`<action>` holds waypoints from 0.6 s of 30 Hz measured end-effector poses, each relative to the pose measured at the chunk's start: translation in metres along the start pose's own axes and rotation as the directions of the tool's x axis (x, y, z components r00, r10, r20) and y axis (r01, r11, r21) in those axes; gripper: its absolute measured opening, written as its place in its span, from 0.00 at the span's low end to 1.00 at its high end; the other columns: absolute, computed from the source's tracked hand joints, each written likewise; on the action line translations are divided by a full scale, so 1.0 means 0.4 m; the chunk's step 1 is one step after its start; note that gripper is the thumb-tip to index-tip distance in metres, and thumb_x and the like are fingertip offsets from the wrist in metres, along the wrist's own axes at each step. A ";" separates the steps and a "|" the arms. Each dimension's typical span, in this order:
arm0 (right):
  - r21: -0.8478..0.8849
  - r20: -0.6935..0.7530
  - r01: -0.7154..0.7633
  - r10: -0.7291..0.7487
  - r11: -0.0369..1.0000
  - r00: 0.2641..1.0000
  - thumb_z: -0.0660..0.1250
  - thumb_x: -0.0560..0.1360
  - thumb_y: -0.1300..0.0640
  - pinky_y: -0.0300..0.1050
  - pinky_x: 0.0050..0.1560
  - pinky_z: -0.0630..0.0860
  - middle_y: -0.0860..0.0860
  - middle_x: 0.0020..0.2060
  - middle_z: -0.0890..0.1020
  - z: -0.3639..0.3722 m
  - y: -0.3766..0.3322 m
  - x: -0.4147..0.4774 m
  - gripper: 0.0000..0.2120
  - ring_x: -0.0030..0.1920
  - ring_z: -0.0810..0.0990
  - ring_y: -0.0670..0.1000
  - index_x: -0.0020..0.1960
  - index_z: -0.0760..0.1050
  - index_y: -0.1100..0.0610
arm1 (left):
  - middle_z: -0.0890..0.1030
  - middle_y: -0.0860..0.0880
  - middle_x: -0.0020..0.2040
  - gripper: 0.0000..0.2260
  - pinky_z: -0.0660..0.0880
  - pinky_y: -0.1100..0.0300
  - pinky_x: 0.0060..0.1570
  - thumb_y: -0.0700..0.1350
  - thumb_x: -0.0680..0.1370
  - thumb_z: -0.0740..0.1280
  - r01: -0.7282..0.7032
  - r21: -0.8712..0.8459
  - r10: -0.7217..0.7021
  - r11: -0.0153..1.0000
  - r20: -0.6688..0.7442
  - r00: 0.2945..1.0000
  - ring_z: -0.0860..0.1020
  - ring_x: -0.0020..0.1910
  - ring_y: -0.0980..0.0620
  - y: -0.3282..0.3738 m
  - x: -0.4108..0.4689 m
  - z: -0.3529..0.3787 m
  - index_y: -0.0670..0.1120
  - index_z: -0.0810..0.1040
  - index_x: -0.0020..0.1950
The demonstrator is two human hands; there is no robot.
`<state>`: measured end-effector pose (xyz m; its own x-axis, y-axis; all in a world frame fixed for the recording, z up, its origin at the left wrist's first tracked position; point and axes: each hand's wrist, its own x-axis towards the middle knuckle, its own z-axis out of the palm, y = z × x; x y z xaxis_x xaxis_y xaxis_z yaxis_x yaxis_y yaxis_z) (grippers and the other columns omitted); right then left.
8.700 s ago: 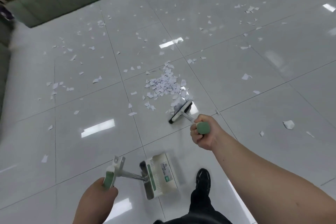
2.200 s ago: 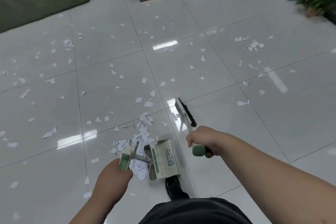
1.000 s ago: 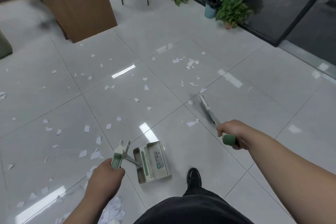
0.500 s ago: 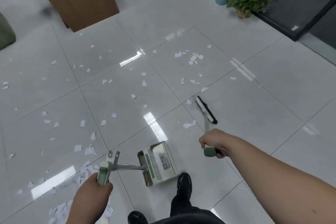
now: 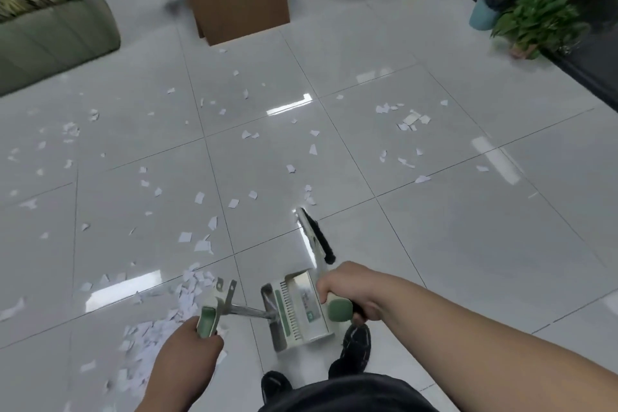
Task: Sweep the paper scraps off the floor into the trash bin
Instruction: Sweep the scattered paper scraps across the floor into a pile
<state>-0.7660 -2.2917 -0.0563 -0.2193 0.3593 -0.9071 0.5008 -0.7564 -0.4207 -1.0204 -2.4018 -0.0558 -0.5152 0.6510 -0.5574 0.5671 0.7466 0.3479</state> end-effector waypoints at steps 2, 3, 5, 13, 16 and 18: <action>0.011 0.036 -0.001 0.000 1.000 0.999 0.67 0.69 0.63 0.36 0.25 0.62 0.54 0.33 0.71 0.056 -0.031 0.012 0.07 0.25 0.68 0.49 0.47 0.73 0.57 | 0.80 0.42 0.36 0.03 0.68 0.54 0.37 0.38 0.75 0.66 0.026 -0.024 -0.026 0.999 -0.002 1.000 0.76 0.37 0.44 -0.042 -0.007 -0.022 0.40 0.76 0.41; 0.011 0.052 -0.004 0.003 1.000 0.999 0.67 0.70 0.63 0.36 0.26 0.62 0.54 0.35 0.72 0.084 -0.046 0.019 0.08 0.27 0.69 0.50 0.48 0.73 0.57 | 0.80 0.43 0.36 0.04 0.68 0.54 0.36 0.39 0.75 0.65 0.037 -0.033 -0.037 0.999 -0.006 0.999 0.76 0.37 0.45 -0.064 -0.011 -0.035 0.41 0.76 0.41; 0.008 0.089 -0.010 0.009 1.000 0.996 0.67 0.69 0.63 0.37 0.27 0.62 0.56 0.37 0.74 0.136 -0.071 0.030 0.08 0.30 0.70 0.51 0.48 0.73 0.56 | 0.78 0.44 0.35 0.04 0.67 0.54 0.36 0.39 0.75 0.65 0.059 -0.055 -0.059 0.997 -0.011 0.998 0.74 0.35 0.45 -0.110 -0.016 -0.063 0.41 0.74 0.40; 0.049 0.094 -0.057 0.052 0.997 0.994 0.66 0.70 0.65 0.37 0.26 0.64 0.57 0.29 0.77 0.277 -0.099 0.038 0.08 0.23 0.71 0.51 0.49 0.74 0.60 | 0.71 0.48 0.31 0.11 0.62 0.55 0.33 0.40 0.75 0.67 0.091 -0.171 -0.100 0.981 -0.044 0.994 0.68 0.31 0.47 -0.282 -0.023 -0.160 0.45 0.66 0.36; 0.011 0.037 -0.032 0.031 0.999 0.999 0.67 0.69 0.65 0.38 0.28 0.64 0.58 0.30 0.77 0.314 -0.095 0.019 0.07 0.24 0.71 0.52 0.48 0.74 0.62 | 0.71 0.48 0.31 0.11 0.63 0.55 0.33 0.40 0.75 0.66 0.103 -0.208 -0.113 0.973 -0.033 0.993 0.68 0.31 0.47 -0.342 -0.010 -0.178 0.45 0.67 0.36; 0.029 -0.011 -0.016 0.017 0.999 1.000 0.66 0.70 0.66 0.38 0.28 0.63 0.57 0.29 0.77 0.325 -0.100 0.001 0.07 0.24 0.71 0.52 0.48 0.74 0.62 | 0.72 0.47 0.32 0.09 0.62 0.55 0.33 0.39 0.75 0.64 0.108 -0.213 -0.117 0.971 -0.027 0.993 0.68 0.31 0.47 -0.368 0.004 -0.182 0.44 0.66 0.37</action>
<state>-0.8948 -2.3324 -0.0418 -0.2019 0.3525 -0.9138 0.4794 -0.7780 -0.4061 -1.1514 -2.5007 -0.0528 -0.5951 0.5630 -0.5734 0.3579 0.8246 0.4381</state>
